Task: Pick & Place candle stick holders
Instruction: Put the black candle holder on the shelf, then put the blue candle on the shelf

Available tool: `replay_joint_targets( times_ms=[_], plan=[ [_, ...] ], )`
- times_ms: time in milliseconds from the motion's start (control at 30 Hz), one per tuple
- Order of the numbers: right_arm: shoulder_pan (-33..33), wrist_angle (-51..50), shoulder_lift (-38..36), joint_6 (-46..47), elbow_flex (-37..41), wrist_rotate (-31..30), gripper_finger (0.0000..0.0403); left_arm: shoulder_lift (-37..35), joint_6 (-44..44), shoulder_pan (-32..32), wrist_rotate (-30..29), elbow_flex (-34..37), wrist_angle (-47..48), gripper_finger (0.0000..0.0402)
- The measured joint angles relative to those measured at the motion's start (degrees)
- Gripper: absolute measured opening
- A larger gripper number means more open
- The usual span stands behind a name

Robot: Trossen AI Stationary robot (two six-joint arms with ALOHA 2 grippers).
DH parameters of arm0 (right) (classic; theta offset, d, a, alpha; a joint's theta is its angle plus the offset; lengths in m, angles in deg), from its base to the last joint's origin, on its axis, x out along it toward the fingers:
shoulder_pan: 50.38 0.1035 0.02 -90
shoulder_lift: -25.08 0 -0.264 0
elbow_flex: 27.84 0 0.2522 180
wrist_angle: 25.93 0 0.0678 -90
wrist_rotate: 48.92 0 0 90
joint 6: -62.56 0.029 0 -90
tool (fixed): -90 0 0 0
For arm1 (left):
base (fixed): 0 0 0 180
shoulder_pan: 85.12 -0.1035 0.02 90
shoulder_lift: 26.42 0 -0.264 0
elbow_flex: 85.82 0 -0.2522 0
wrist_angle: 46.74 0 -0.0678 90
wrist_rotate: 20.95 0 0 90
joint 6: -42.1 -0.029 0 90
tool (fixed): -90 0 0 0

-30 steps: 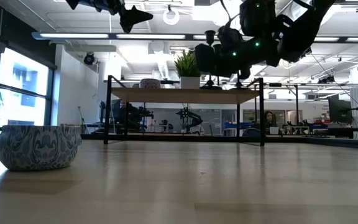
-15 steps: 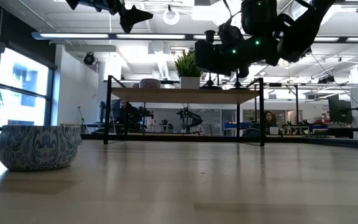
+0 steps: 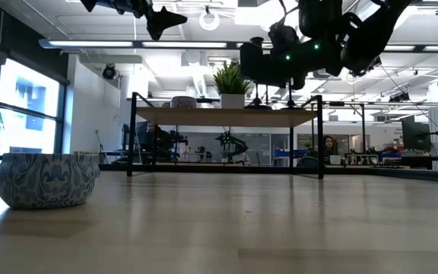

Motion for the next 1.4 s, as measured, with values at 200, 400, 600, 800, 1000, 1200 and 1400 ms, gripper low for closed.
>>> replay_joint_targets(
  times_ms=[200, 400, 600, 800, 1000, 1200, 1400],
  plan=[
    [1.5, -2.7, -2.2, -1.3, -0.1, -0.3, 0.0216, 0.0, 0.0, 0.0, 0.0, 0.0, 0.0, 0.0289],
    [4.0, -3.8, -2.8, -5.4, -0.1, -2.9, 0.0218, 0.0, 0.4, 0.1, 1.9, 0.0, 0.0, 0.0289],
    [5.5, -3.5, -2.8, -7.6, -0.1, -10.7, 0.0214, 0.0, 1.3, 0.2, 2.4, 0.0, 0.0, 0.0289],
    [5.7, -3.5, -2.8, -7.5, -0.1, -11.4, 0.0212, 0.0, 2.8, 0.1, 2.4, 0.0, 0.0, 0.0289],
    [7.8, -1.2, -3.8, -11.3, -0.1, -16.4, 0.0214, 0.0, 4.5, 0.2, 2.5, 0.0, 0.0, 0.0289],
    [10.0, -1.7, -5.7, -13.9, -0.1, -19.0, 0.0211, 0.0, 4.5, 1.0, 2.6, 0.0, -0.2, 0.0289],
    [15.3, -1.2, -7.5, -13.5, 0.0, -19.0, 0.0212, 0.0, 4.2, 2.4, 3.5, 0.0, -0.5, 0.0289]
  ],
)
